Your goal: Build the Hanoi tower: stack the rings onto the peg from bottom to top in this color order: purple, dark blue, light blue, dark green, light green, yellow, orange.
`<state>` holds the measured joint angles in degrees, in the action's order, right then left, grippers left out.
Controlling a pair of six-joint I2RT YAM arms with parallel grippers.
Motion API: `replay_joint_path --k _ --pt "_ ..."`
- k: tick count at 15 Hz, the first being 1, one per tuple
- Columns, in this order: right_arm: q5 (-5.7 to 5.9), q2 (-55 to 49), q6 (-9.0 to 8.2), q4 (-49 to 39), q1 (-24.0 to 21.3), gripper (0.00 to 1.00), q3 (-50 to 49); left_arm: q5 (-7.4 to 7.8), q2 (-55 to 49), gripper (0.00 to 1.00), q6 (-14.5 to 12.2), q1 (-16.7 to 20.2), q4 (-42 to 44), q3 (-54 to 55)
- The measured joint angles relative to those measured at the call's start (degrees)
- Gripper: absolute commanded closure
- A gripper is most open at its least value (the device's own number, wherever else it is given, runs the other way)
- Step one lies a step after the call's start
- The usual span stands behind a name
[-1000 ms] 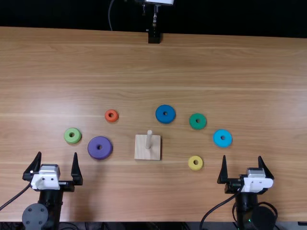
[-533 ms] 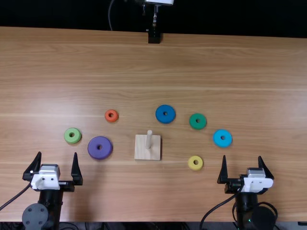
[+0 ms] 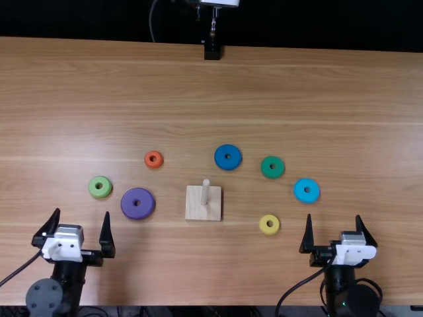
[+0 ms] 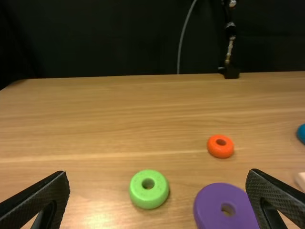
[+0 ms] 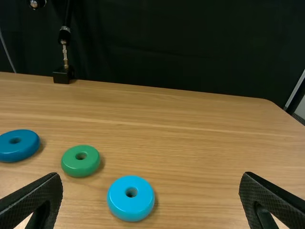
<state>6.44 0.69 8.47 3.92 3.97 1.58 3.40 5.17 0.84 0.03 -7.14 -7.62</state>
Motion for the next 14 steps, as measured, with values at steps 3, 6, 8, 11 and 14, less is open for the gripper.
replay_joint_path --k 3,6,8,11,14 --pt "-0.02 0.0 0.02 0.0 0.0 0.0 0.0 0.59 10.8 0.0 0.0 0.0 1.0 -11.0" --pt "-0.02 0.0 0.0 0.0 0.0 0.0 0.0 1.09 22.6 0.0 0.0 0.1 -1.4 -21.4" --pt "0.02 0.0 -0.02 0.0 0.0 0.0 0.0 1.42 31.7 0.0 0.0 0.1 -8.2 -28.3" --pt "-0.02 0.0 0.02 0.0 0.0 0.0 0.0 1.55 48.4 0.0 0.0 -1.9 -19.8 -37.7" --pt "0.0 0.0 -0.02 0.0 0.0 0.0 0.0 2.27 58.3 0.0 0.0 -5.1 -20.7 -40.0"
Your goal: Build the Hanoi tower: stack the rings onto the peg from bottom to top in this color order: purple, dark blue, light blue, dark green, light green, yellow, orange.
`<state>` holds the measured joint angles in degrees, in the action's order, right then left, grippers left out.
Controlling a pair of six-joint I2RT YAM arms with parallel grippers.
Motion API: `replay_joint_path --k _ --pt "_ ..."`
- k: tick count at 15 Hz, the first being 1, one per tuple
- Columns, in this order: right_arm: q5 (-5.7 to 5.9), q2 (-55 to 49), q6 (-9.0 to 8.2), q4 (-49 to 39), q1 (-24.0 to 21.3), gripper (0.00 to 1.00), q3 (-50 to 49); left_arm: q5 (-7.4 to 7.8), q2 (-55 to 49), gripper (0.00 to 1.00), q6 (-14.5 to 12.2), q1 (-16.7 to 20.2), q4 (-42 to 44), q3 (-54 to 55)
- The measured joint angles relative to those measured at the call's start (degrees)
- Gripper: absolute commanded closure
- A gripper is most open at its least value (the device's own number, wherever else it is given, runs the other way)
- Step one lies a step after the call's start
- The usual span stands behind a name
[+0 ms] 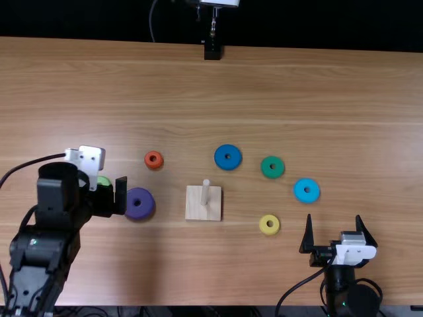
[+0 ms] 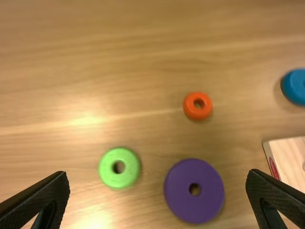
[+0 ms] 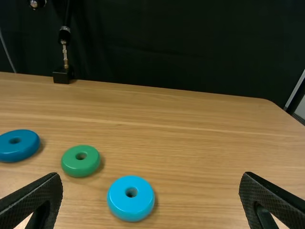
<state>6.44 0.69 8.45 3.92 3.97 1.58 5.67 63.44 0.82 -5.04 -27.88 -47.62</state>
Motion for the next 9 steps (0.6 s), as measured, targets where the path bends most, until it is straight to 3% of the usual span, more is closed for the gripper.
replay_joint_path --k 3,6,9 --pt "0.0 0.0 0.02 0.0 0.0 0.0 0.0 -0.17 7.6 0.0 0.0 -4.4 -0.2 -0.7" --pt "0.0 0.0 0.02 0.0 0.0 0.0 0.0 -2.95 15.6 0.0 0.0 -10.8 -0.2 -2.7" --pt "-0.02 0.0 0.02 0.0 0.0 0.0 0.0 -5.49 21.0 0.0 0.0 -13.0 -0.3 -2.7"
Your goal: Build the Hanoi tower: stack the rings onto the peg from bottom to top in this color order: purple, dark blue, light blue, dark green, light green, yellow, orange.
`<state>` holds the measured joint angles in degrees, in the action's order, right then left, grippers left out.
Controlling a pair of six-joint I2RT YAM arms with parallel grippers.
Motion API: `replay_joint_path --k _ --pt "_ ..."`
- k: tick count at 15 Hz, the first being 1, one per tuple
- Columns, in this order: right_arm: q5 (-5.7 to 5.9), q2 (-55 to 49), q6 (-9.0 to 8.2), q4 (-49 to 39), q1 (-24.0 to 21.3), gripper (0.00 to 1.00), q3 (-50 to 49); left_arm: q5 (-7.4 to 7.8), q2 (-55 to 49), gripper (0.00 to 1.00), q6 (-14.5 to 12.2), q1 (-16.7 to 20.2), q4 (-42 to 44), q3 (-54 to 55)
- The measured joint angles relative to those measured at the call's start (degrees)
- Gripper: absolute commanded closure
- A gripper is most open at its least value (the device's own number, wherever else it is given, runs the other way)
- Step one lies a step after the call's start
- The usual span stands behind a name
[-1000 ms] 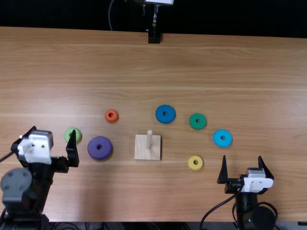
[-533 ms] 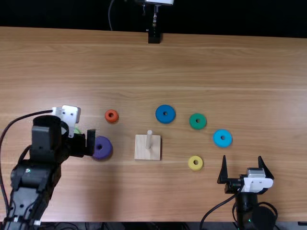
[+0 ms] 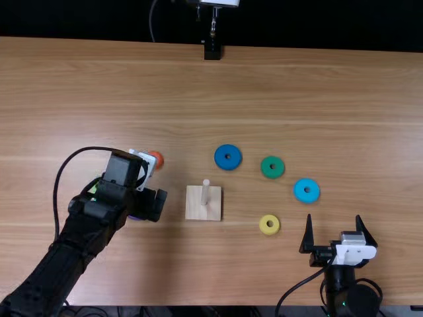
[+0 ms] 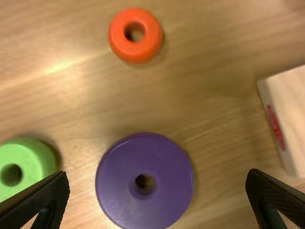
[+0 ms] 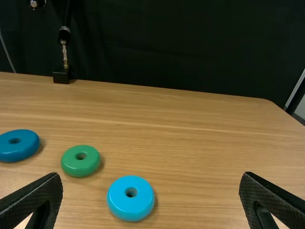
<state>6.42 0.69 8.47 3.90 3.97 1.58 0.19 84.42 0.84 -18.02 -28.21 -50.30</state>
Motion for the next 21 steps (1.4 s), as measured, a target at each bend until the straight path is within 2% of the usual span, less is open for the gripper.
replay_joint_path --k 2,5,15,21 --pt "0.02 0.0 -0.02 0.0 0.0 0.0 0.0 -1.03 3.1 0.0 0.0 0.0 -0.4 0.0" --pt "0.02 0.0 0.0 0.0 0.0 0.0 0.0 -1.49 5.4 0.0 0.0 0.0 -1.1 -1.3" --pt "0.0 0.0 0.0 0.0 0.0 0.0 0.0 -1.53 9.7 0.0 0.0 -0.4 -1.1 -2.3" --pt "0.02 0.0 -0.02 0.0 0.0 0.0 0.0 -1.31 11.6 0.0 0.0 -0.4 -4.7 -2.7"
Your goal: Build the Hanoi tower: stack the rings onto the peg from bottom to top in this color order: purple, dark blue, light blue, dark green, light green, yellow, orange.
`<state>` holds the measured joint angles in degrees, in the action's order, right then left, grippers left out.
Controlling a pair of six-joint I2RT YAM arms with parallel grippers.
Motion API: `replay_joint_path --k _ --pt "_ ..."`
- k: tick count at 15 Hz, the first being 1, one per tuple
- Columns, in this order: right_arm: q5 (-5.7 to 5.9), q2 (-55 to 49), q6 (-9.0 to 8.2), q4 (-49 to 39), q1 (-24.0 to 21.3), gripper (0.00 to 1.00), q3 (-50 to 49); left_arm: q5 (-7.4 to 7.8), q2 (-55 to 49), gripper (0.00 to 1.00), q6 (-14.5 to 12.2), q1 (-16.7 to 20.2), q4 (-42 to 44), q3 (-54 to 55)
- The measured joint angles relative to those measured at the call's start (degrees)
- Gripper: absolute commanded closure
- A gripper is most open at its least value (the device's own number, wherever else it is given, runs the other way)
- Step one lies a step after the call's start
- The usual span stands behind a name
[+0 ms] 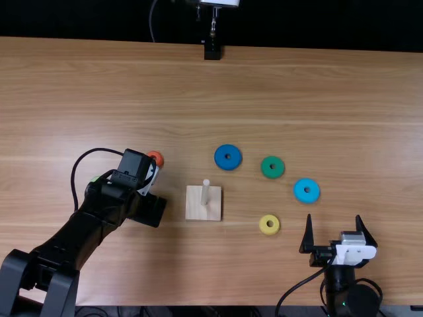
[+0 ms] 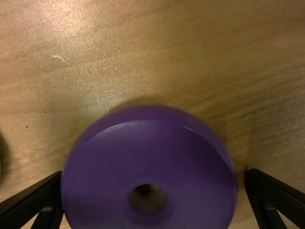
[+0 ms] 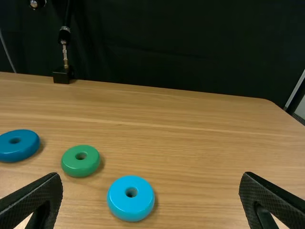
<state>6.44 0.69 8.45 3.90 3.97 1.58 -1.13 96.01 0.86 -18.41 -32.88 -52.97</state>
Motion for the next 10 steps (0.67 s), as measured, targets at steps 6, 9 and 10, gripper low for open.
replay_joint_path --k 6,9,10 --pt "0.0 0.0 0.02 0.0 0.0 0.0 0.0 -1.44 0.0 1.0 -0.5 -2.7 -3.3 -1.2" --pt "-0.02 0.0 0.0 0.0 0.0 0.0 0.0 -2.51 0.0 1.0 -1.6 -3.0 -9.4 -7.8" --pt "0.0 0.0 0.02 0.0 0.0 0.0 0.0 -2.82 -0.1 1.0 -2.0 -3.0 -14.5 -11.2"
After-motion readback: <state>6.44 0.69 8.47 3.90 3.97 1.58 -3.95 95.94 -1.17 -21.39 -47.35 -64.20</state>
